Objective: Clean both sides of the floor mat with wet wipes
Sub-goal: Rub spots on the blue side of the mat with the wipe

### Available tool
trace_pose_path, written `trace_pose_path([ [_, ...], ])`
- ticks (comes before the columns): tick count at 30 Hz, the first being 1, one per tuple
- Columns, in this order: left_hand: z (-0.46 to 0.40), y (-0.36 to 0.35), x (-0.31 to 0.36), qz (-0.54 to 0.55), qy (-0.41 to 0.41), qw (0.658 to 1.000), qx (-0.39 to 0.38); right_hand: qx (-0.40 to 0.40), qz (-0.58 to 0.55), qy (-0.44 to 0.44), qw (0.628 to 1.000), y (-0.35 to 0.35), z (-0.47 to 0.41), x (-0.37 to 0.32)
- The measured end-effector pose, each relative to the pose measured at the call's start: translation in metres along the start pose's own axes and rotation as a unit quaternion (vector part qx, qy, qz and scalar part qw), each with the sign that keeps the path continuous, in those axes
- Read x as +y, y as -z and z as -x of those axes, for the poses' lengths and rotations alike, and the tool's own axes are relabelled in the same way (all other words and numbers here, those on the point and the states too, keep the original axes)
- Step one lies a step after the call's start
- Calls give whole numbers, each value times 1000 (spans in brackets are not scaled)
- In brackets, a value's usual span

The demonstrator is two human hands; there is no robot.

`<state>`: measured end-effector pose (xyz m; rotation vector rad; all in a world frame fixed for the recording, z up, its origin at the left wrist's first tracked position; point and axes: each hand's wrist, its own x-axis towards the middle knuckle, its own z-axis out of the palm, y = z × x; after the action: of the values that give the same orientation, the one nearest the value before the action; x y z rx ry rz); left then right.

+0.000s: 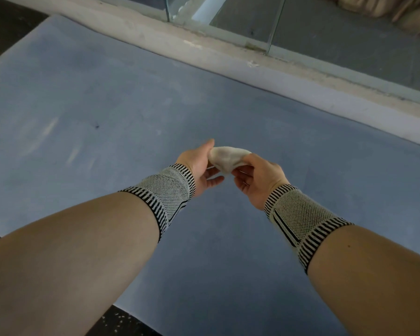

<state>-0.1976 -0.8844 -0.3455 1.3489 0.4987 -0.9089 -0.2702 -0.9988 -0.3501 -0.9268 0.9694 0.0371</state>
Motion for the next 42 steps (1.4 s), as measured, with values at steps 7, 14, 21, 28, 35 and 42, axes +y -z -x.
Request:
trace_pose_path([
  [7,4,3,-9,-34,-12,998,-47,-33,-1,-12,999,-2,-1,-1],
  [14,2,11,-6,-22,0,999,-32,-23,-100,-34,994,0,-6,-4],
  [21,-1,15,-6,-66,-19,997,20,5,-165,-11,986,12,-10,-15],
  [28,-2,9,-2,-121,-53,991,13,-69,-2,13,998,9,-5,-15],
  [35,4,2,-10,-92,-31,995,-34,61,212,73,973,-7,-2,-4],
  [42,-1,8,-9,-91,5,996,-14,-12,480,276,833,-7,4,15],
])
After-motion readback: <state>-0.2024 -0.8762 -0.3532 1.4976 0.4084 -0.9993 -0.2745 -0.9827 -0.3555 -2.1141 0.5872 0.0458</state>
